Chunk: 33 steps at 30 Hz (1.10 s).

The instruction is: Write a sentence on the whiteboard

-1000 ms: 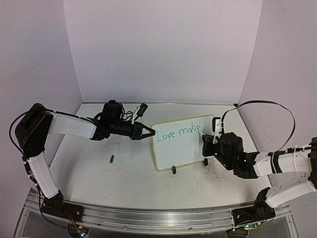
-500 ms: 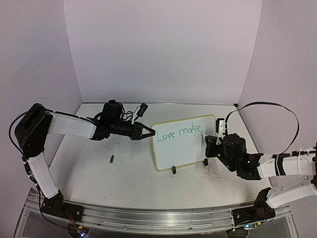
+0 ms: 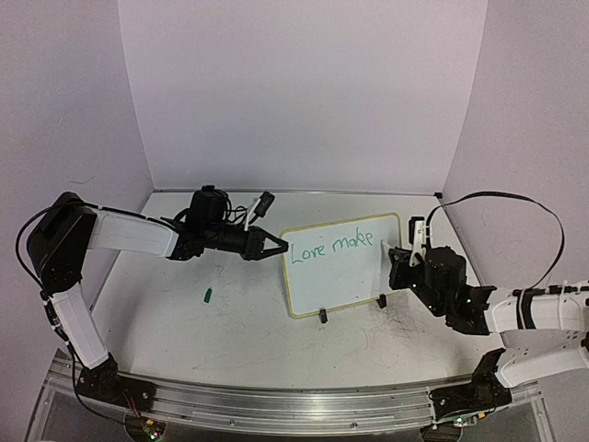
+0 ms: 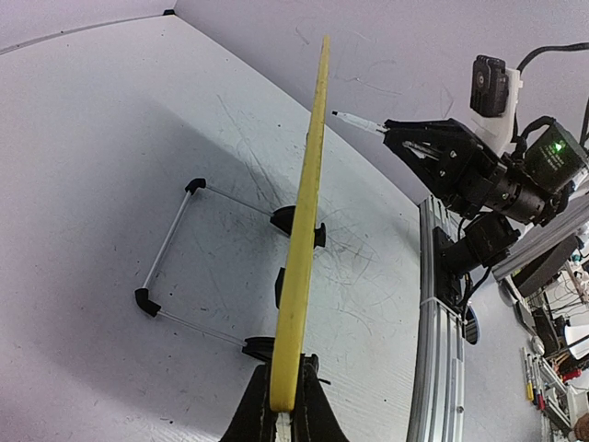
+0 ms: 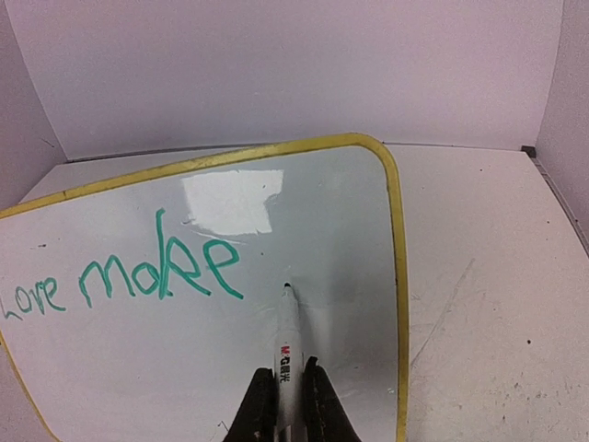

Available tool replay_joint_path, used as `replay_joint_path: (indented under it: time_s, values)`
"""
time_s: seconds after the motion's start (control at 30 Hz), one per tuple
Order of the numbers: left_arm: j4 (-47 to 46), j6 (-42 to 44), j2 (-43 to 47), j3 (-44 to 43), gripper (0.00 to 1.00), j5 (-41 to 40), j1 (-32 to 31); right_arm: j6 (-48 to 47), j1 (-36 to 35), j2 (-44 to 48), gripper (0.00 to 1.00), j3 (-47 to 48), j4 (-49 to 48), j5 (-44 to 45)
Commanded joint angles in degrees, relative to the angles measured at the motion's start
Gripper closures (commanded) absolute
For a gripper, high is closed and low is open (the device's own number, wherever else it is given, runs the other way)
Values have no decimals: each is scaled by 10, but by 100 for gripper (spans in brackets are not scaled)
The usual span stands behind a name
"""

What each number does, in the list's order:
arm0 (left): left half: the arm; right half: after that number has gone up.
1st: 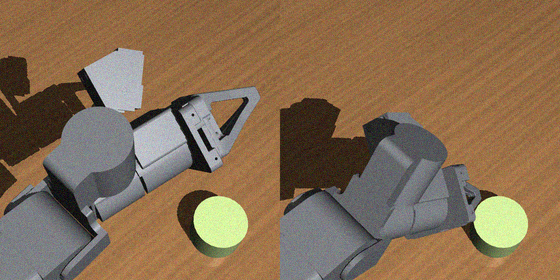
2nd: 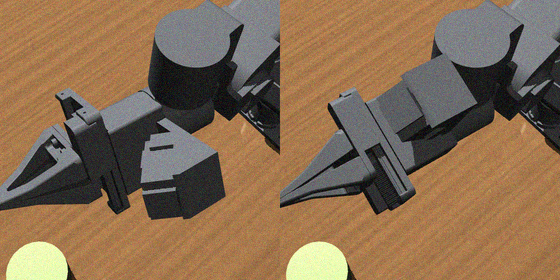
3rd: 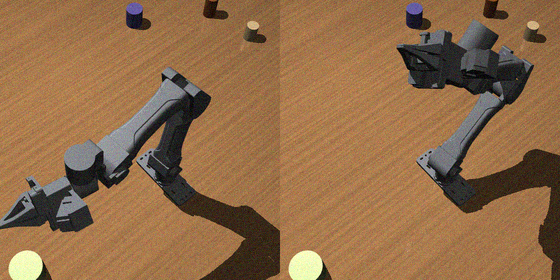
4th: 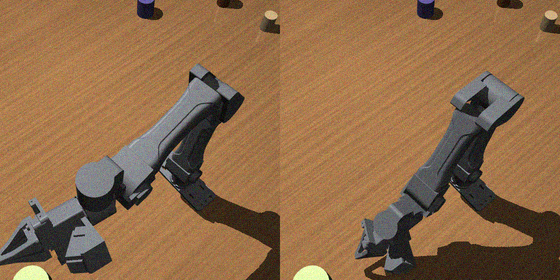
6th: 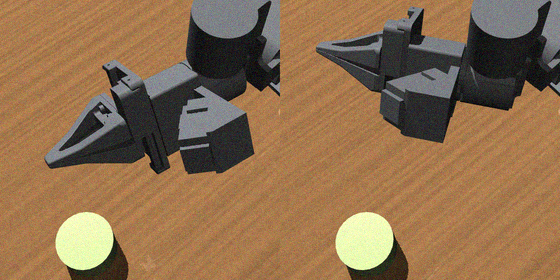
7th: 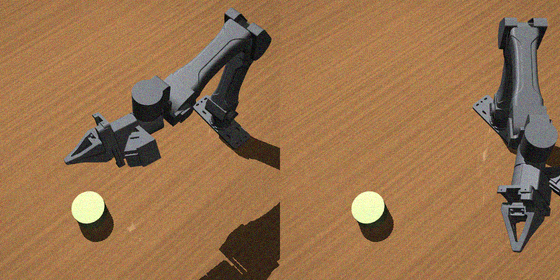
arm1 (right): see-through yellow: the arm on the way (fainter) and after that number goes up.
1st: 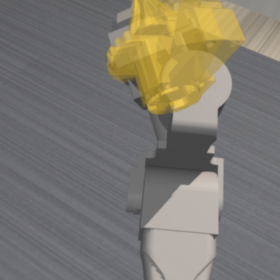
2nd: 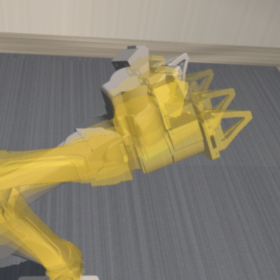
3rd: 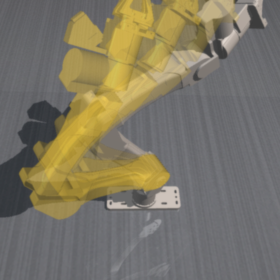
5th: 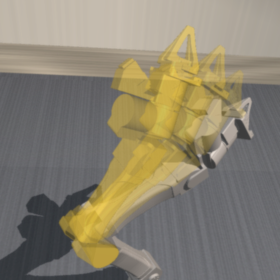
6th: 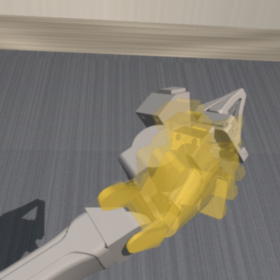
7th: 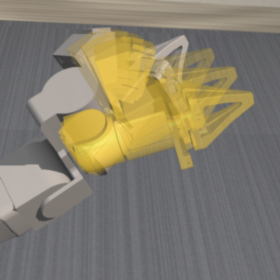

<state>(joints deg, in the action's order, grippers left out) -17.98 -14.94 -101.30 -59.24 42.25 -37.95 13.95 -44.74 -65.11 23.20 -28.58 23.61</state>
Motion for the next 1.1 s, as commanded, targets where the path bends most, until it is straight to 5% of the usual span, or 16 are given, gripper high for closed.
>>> replay_joint_path:
  time_s: [0.0,1.07]
  values:
    - [40,27,7,-10,100,-26,-5,-21,3,0,100,20,-52,-20]
    - [41,25,2,-12,100,-23,-5,-13,6,-64,100,48,-33,-19]
